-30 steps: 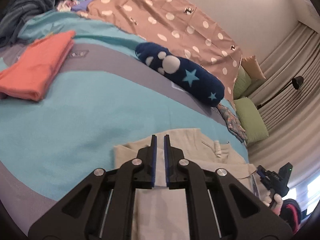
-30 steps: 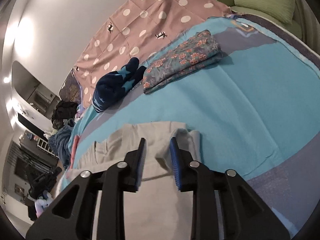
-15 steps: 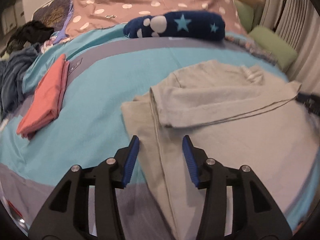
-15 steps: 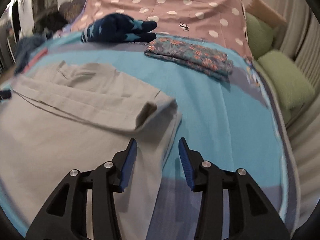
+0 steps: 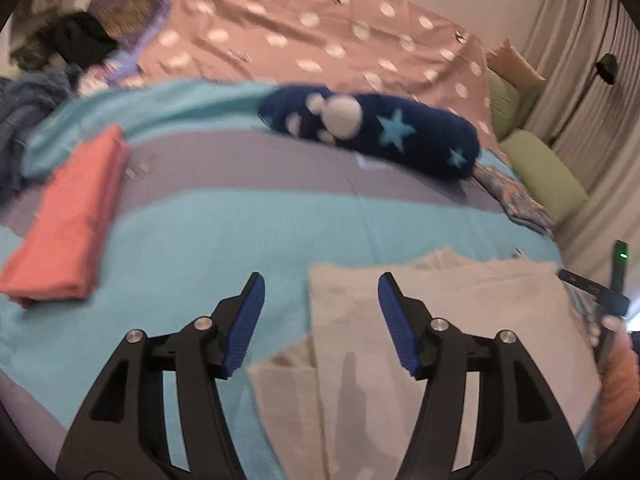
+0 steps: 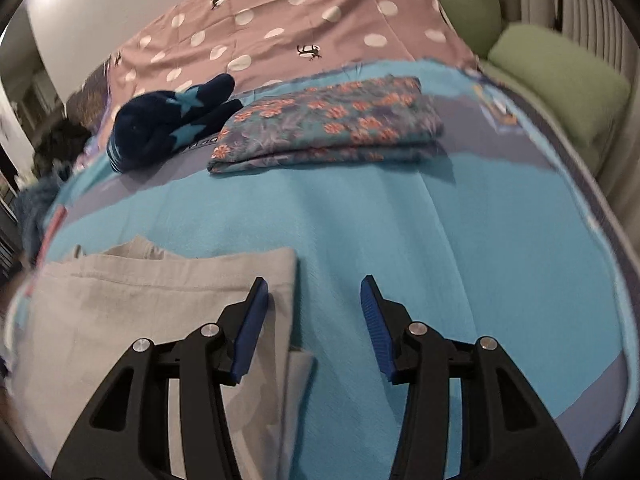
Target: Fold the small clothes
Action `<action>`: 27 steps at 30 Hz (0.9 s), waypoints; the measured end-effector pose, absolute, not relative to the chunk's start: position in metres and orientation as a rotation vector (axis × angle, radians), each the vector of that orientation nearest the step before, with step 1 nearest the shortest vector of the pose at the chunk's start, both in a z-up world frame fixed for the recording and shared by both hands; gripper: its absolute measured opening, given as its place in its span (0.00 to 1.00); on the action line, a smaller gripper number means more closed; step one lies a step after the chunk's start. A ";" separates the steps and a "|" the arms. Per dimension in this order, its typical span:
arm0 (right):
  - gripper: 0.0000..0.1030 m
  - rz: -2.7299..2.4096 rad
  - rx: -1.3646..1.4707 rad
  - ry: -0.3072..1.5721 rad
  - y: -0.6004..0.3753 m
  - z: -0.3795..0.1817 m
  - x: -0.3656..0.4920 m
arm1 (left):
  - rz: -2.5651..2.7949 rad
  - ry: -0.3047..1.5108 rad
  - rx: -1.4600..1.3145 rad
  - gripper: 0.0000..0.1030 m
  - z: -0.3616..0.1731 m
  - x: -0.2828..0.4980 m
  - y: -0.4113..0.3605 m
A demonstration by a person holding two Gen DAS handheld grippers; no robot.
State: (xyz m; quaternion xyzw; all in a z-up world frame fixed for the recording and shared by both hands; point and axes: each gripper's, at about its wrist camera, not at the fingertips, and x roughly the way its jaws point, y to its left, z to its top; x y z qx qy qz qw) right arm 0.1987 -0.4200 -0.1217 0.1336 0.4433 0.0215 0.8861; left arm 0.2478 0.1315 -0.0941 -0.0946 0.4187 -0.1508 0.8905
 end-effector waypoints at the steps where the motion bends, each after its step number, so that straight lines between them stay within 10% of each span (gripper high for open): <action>1: 0.47 0.069 0.317 0.923 -0.425 -0.123 0.199 | -0.340 0.902 -0.214 0.59 -0.101 0.250 0.130; 4: 0.47 0.134 0.379 0.923 -0.427 -0.122 0.202 | -0.361 0.974 -0.235 0.56 -0.120 0.258 0.122; 7: 0.44 0.191 0.417 0.943 -0.424 -0.123 0.213 | -0.424 1.016 -0.279 0.23 -0.130 0.269 0.115; 8: 0.09 0.204 0.421 0.948 -0.423 -0.123 0.215 | -0.448 1.022 -0.305 0.08 -0.131 0.271 0.114; 19: 0.03 0.230 0.350 0.703 -0.407 -0.047 0.204 | -0.430 0.778 -0.219 0.05 -0.049 0.244 0.113; 27: 0.15 0.074 0.343 0.947 -0.414 -0.127 0.231 | -0.312 0.980 -0.122 0.19 -0.124 0.283 0.105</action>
